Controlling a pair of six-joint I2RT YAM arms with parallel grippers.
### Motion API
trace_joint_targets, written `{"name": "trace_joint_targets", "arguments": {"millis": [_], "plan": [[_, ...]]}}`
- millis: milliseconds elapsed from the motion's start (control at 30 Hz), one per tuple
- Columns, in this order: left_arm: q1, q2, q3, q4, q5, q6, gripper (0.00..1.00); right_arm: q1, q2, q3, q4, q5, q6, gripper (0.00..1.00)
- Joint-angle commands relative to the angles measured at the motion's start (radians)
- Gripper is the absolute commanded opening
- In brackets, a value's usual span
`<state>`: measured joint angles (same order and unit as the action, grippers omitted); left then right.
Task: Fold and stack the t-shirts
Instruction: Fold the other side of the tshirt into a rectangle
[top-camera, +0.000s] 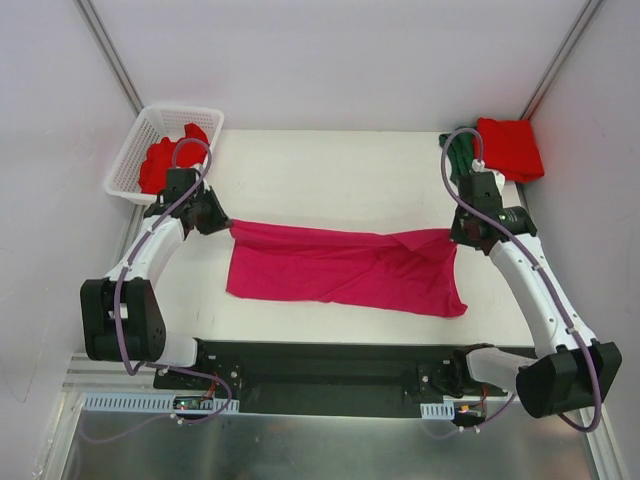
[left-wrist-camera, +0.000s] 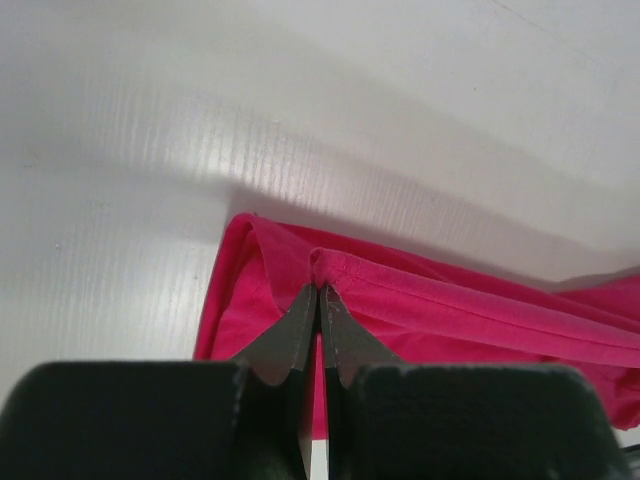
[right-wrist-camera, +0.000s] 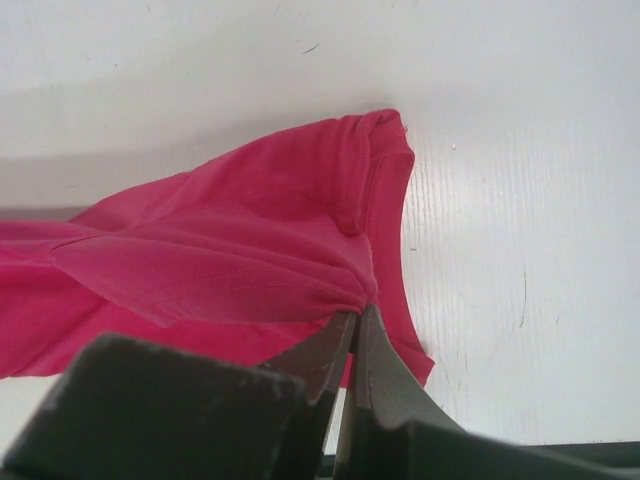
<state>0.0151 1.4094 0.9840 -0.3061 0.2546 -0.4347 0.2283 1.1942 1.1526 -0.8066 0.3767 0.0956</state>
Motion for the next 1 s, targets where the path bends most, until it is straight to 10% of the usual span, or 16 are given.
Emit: {"name": "trace_joint_targets", "arguments": {"millis": [0,967], "plan": [[0.013,-0.072,-0.021,-0.031,0.037,-0.027,0.0,-0.011,-0.061,0.039,-0.104,-0.04,-0.002,0.01],[0.011,-0.201,-0.139,-0.172,0.055,-0.024,0.0,-0.003,-0.226,-0.087,-0.282,-0.226,0.01,0.01]]}}
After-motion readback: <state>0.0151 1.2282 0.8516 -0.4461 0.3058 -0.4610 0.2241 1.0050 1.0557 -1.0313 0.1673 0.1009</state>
